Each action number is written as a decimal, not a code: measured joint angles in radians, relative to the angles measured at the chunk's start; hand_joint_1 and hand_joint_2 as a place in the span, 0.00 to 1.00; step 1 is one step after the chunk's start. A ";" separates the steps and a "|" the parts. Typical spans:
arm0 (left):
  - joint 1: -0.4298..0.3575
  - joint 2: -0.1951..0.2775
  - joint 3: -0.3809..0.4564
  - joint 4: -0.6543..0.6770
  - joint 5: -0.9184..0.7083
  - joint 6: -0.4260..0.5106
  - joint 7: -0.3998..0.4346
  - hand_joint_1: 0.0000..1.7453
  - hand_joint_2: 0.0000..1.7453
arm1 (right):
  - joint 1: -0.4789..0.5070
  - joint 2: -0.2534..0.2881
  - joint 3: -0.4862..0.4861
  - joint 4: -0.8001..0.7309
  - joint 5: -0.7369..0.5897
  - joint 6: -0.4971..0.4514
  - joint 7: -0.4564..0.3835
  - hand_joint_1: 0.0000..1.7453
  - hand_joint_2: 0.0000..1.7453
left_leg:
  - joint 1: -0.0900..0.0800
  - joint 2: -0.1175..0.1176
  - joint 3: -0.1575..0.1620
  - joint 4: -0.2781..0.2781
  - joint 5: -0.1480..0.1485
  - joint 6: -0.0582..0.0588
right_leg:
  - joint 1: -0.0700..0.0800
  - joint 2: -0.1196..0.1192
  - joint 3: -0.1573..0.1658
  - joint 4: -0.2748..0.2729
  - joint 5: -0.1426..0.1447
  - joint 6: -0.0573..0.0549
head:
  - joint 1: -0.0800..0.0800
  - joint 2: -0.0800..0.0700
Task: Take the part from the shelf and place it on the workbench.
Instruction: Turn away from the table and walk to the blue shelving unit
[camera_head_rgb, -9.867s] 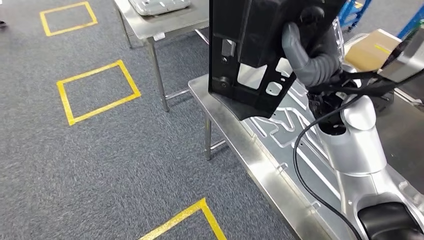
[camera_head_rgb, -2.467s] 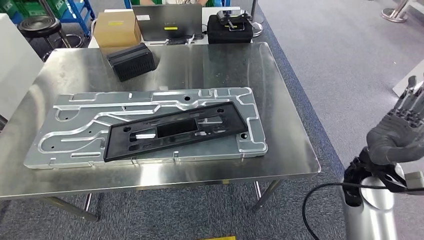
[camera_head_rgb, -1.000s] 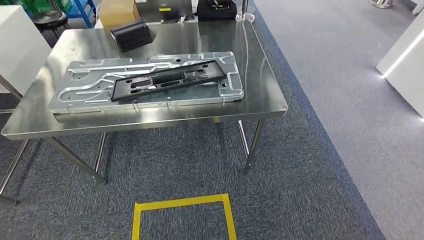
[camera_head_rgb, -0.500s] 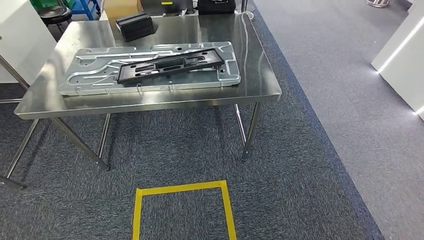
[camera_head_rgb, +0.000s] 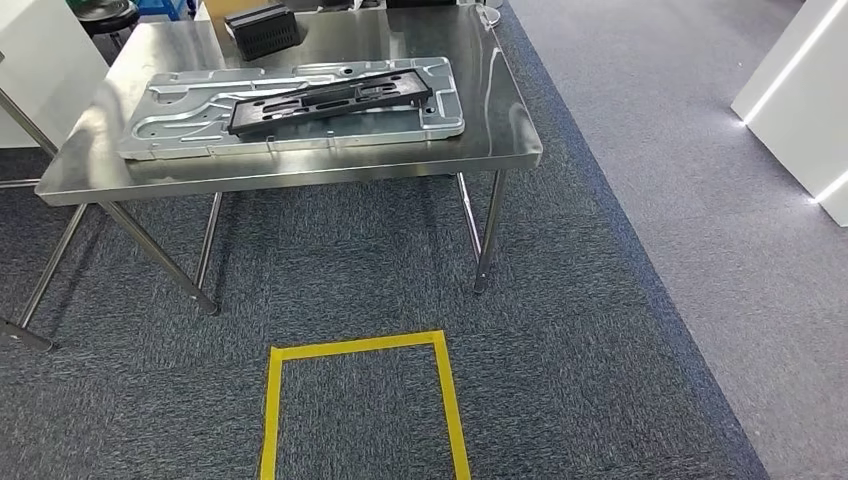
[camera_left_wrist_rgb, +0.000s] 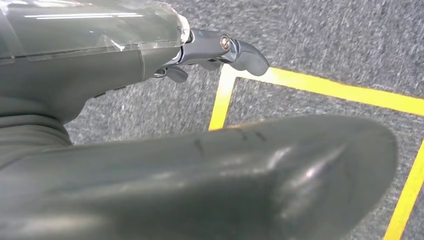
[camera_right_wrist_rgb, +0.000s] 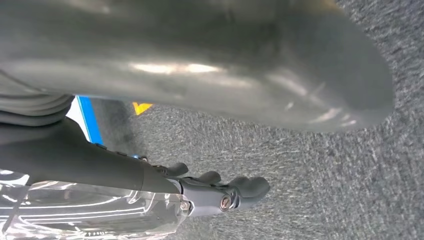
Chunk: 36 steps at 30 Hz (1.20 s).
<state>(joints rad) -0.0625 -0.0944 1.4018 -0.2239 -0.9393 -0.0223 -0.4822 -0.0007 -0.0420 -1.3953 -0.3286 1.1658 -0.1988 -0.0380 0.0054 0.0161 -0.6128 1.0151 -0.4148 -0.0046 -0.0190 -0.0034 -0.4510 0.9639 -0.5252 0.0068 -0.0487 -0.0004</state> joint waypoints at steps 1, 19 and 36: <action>0.002 0.000 0.000 0.000 0.000 0.000 0.000 0.00 0.00 | 0.000 0.000 0.000 0.001 0.000 0.000 0.000 0.00 0.00 | 0.002 -0.002 -0.012 0.025 -0.031 -0.005 | -0.001 -0.002 -0.012 -0.001 0.012 -0.009 | 0.000 0.000; -0.001 -0.002 -0.003 0.000 -0.049 0.024 0.010 0.00 0.00 | -0.012 0.050 0.035 0.083 0.114 0.216 0.041 0.00 0.00 | 0.000 0.000 0.132 -0.060 -0.074 0.046 | 0.006 0.001 -0.224 0.222 -0.038 0.031 | 0.000 0.000; -0.013 0.003 -0.004 0.002 -0.066 0.050 0.081 0.00 0.00 | -0.040 0.083 0.032 0.106 0.079 0.237 0.083 0.00 1.00 | 0.003 -0.008 -0.049 0.254 -0.191 -0.017 | 0.012 -0.009 -0.041 -0.018 0.044 -0.028 | 0.000 0.000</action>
<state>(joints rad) -0.0755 -0.0915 1.3973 -0.2224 -1.0048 0.0275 -0.4012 -0.0406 0.0408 -1.3638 -0.2225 1.2445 0.0385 0.0451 0.0088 0.0084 -0.6618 1.2689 -0.6054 -0.0220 -0.0069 -0.0119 -0.4921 0.9463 -0.4812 -0.0214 -0.0488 -0.0004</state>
